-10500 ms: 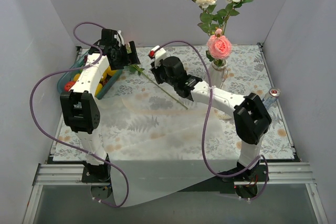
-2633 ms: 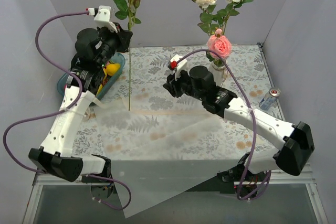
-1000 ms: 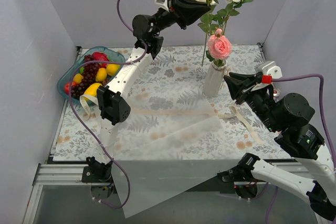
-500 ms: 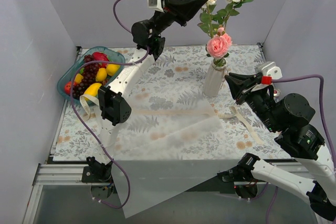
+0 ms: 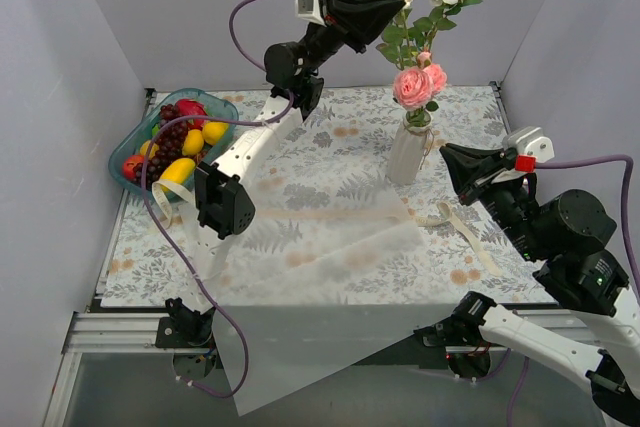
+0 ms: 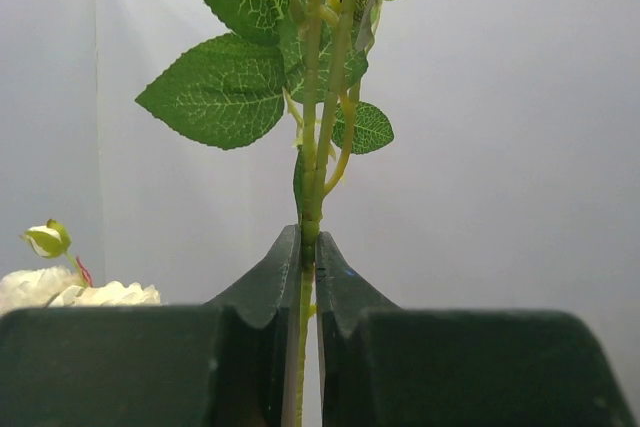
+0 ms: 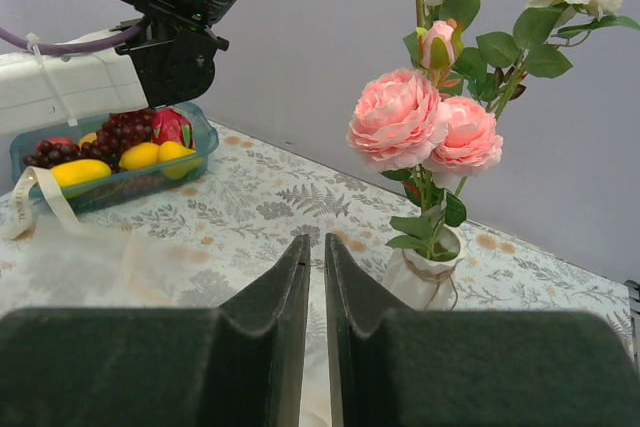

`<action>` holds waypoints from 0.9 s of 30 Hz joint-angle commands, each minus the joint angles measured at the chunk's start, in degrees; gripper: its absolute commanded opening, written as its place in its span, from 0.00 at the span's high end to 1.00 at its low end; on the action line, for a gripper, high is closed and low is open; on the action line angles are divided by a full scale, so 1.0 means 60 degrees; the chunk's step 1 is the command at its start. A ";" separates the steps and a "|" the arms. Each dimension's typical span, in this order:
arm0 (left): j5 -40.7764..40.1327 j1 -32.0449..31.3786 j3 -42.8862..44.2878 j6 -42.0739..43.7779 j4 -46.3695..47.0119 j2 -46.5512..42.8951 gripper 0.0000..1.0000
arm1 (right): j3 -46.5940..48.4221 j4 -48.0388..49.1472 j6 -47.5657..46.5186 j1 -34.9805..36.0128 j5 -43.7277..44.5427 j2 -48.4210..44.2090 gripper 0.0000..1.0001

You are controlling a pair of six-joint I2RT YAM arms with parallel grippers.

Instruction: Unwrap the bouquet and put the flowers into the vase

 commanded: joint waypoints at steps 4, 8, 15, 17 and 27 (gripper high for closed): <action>-0.0362 -0.0161 -0.0179 -0.0082 -0.0431 -0.0224 1.00 | -0.0041 0.0194 -0.0238 0.0013 0.0332 -0.0223 0.83; -0.0289 -0.0160 -0.0823 0.0180 -0.0942 -0.0458 1.00 | -0.0071 0.0223 -0.0326 0.0013 0.0463 -0.0253 0.83; -0.0113 -0.0131 -0.1440 0.1615 -0.2407 -0.0137 1.00 | -0.0158 0.0340 -0.0487 0.0013 0.0581 -0.0326 0.84; 0.0019 -0.0117 -0.1542 0.1836 -0.2598 -0.0063 1.00 | -0.0232 0.0399 -0.0517 0.0013 0.0581 -0.0326 0.84; 0.0604 -0.0438 -0.1762 0.1587 -0.3024 -0.0019 1.00 | -0.0510 0.0516 -0.0605 0.0013 0.0947 -0.0077 0.84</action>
